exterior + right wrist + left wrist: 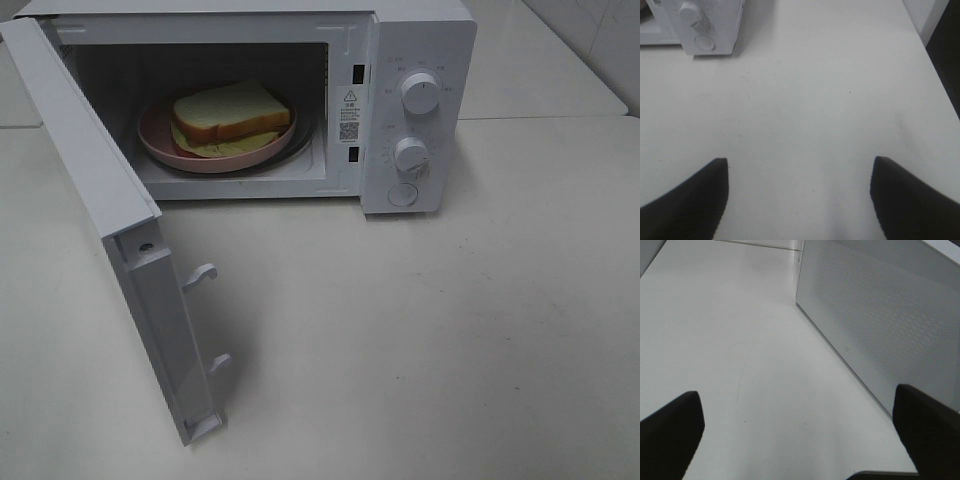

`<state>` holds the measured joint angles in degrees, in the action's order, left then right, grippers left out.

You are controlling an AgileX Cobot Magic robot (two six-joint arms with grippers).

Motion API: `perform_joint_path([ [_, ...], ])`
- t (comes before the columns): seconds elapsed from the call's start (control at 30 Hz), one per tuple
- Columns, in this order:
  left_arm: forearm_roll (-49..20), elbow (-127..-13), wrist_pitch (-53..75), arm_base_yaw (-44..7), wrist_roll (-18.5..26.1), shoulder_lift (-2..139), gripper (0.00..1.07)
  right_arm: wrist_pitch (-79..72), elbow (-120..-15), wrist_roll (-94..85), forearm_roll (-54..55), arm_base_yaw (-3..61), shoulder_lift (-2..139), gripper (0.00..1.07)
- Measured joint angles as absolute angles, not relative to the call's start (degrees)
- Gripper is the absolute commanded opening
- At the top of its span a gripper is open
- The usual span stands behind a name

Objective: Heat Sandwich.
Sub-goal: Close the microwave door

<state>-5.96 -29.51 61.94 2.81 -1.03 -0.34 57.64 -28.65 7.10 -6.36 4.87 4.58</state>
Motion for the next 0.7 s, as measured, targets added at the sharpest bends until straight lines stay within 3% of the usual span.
perform_joint_path([
  [0.7, -5.96, -29.51, 61.94, 2.81, -1.03, -0.34, 0.97, 57.58, -28.65, 7.1, -6.19, 2.35, -0.17, 0.76],
])
